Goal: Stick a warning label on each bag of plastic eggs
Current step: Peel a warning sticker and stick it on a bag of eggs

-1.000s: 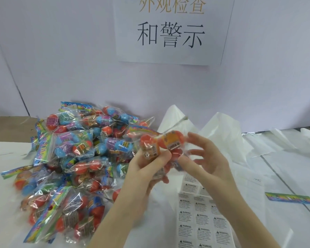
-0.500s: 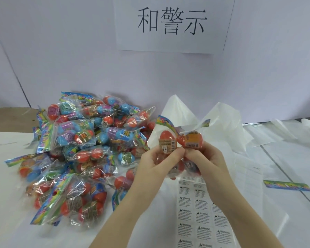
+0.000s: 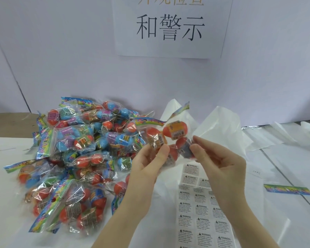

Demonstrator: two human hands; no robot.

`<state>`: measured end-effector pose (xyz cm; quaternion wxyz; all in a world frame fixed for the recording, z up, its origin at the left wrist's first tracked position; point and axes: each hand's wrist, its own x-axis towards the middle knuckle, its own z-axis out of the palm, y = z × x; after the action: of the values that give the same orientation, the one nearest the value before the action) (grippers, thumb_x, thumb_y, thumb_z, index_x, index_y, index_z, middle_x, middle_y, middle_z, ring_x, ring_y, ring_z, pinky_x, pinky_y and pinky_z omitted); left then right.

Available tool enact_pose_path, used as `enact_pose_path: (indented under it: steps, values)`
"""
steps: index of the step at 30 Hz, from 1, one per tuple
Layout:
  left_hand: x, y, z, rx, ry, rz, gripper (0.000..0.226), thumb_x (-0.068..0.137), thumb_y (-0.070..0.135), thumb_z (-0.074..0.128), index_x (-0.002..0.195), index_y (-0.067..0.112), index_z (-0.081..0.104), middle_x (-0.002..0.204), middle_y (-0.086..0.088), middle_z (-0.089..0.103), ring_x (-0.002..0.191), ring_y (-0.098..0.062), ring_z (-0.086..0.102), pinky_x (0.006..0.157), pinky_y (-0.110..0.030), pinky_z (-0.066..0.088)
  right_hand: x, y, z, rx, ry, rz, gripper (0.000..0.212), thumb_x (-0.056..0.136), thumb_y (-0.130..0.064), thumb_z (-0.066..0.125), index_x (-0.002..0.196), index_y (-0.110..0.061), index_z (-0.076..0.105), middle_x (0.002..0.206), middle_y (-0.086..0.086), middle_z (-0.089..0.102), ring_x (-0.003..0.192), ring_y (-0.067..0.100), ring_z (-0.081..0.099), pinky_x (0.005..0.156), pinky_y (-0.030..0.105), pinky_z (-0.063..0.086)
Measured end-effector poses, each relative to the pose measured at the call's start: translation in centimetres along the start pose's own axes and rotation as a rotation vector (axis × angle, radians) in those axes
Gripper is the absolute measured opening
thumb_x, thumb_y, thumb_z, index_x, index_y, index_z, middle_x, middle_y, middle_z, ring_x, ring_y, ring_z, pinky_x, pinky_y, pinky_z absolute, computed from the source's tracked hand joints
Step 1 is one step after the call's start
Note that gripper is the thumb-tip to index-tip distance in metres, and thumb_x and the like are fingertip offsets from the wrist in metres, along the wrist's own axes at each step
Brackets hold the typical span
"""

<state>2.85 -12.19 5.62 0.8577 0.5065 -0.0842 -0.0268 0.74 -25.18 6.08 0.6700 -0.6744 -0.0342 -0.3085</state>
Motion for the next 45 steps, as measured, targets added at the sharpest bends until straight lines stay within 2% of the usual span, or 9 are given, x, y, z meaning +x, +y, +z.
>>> enact_pose_path:
  steps: [4,14,23,28,32,35,37,42,45]
  values:
    - [0.1,-0.1,-0.2,-0.039,-0.011,-0.039,0.02,0.061,0.013,0.081,0.079,0.02,0.075,0.085,-0.003,0.075,0.075,-0.013,0.07,0.065,-0.017,0.052,-0.1,0.0,-0.3,-0.121,0.01,-0.155,0.014,0.072,-0.026,0.076,0.079,-0.036,0.07,0.077,-0.014,0.072,0.068,0.005,0.067,0.066,0.012,0.049]
    - [0.1,0.3,0.0,-0.027,0.008,-0.055,0.04,0.054,0.025,0.075,0.09,0.01,0.068,0.084,-0.007,0.075,0.072,-0.015,0.072,0.06,-0.017,0.053,-0.1,-0.2,-0.4,-0.223,0.046,-0.24,0.017,0.078,-0.018,0.065,0.078,-0.035,0.064,0.078,-0.017,0.068,0.066,0.004,0.06,0.067,0.008,0.042]
    - [-0.2,0.3,-0.3,-0.029,-0.07,-0.112,0.021,0.062,0.011,0.079,0.081,0.018,0.075,0.084,-0.006,0.075,0.071,-0.014,0.071,0.059,-0.017,0.053,0.7,0.0,-0.7,0.129,-0.105,0.375,0.007,0.076,-0.024,0.068,0.077,-0.022,0.074,0.071,0.003,0.072,0.053,0.014,0.065,0.05,0.019,0.049]
    - [0.1,0.2,0.0,-0.19,0.027,-0.175,0.041,0.048,0.018,0.076,0.087,0.007,0.075,0.091,-0.01,0.074,0.078,-0.019,0.072,0.064,-0.021,0.056,0.0,-0.3,0.1,-0.19,0.019,-0.186,0.018,0.075,-0.046,0.066,0.091,-0.039,0.067,0.087,-0.015,0.069,0.074,0.003,0.063,0.068,0.011,0.047]
    - [-0.1,0.2,-0.1,-0.216,0.001,-0.207,0.049,0.057,0.028,0.08,0.101,0.007,0.073,0.099,-0.009,0.068,0.085,-0.017,0.063,0.074,-0.023,0.054,-0.8,0.8,0.8,-0.76,-0.132,-0.725,0.041,0.076,-0.043,0.066,0.107,-0.016,0.068,0.106,0.001,0.066,0.098,0.016,0.056,0.086,0.028,0.045]
    - [-0.3,0.3,-0.2,-0.198,-0.134,-0.233,0.036,0.068,0.044,0.069,0.093,0.019,0.075,0.097,-0.007,0.065,0.086,-0.016,0.061,0.092,-0.033,0.05,-0.8,1.2,1.2,-0.746,-0.173,-0.669,0.05,0.074,-0.042,0.066,0.112,-0.008,0.066,0.111,0.0,0.062,0.102,0.016,0.055,0.09,0.025,0.044]
    - [-0.4,0.4,0.2,-0.131,-0.167,-0.223,0.04,0.068,0.044,0.069,0.098,0.018,0.071,0.093,-0.003,0.073,0.086,-0.013,0.068,0.084,-0.029,0.055,-0.8,1.2,1.0,-0.667,-0.082,-0.619,0.043,0.076,-0.035,0.069,0.11,-0.009,0.065,0.107,-0.003,0.061,0.097,0.012,0.056,0.087,0.02,0.045]
    - [-0.4,-0.3,0.4,0.136,0.027,-0.146,0.077,0.043,0.055,0.071,0.112,0.025,0.053,0.107,0.006,0.068,0.099,-0.006,0.065,0.086,-0.031,0.051,-0.7,0.6,0.6,-0.103,0.03,-0.285,0.035,0.074,-0.014,0.068,0.102,-0.034,0.06,0.09,-0.018,0.07,0.081,0.0,0.065,0.074,0.009,0.046]
    - [-0.8,-0.2,0.3,0.028,-0.094,-0.158,0.105,0.036,0.059,0.085,0.127,0.02,0.049,0.117,-0.002,0.066,0.105,-0.011,0.065,0.084,-0.032,0.055,-0.8,0.2,0.7,-0.177,-0.077,-0.397,0.033,0.075,-0.012,0.072,0.103,-0.027,0.065,0.097,-0.012,0.071,0.087,0.004,0.066,0.078,0.017,0.051]
